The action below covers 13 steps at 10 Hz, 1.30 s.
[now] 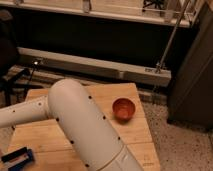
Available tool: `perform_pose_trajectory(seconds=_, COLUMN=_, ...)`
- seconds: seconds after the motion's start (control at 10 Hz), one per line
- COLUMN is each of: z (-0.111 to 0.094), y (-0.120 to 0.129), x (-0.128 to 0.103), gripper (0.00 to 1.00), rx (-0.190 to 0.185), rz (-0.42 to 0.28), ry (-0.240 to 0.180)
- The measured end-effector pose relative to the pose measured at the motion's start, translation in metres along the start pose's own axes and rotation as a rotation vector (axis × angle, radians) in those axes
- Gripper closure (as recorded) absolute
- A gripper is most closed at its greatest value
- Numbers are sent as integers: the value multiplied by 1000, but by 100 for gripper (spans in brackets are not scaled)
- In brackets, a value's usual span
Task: Place the eraser on the white sponge
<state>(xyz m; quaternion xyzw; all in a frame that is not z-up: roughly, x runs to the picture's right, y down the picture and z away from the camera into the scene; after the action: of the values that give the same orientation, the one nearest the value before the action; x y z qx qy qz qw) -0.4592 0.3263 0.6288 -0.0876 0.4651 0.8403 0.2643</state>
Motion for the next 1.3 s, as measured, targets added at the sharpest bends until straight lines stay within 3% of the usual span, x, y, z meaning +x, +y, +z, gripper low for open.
perform_pose_trajectory(seconds=0.4, z=22, y=3, x=-5, gripper=100, rx=-1, rz=60, ry=-38)
perform_pose_trajectory(seconds=0.8, z=-7, y=7, x=-6, gripper=100, rx=-68, rz=73, ry=-43)
perform_pose_trajectory(seconds=1.0, z=-13, y=6, x=-9, gripper=100, rx=-79, rz=71, ry=-55)
perform_pose_trajectory(seconds=1.3, z=-7, y=5, x=-6, gripper=100, rx=-73, rz=64, ry=-84)
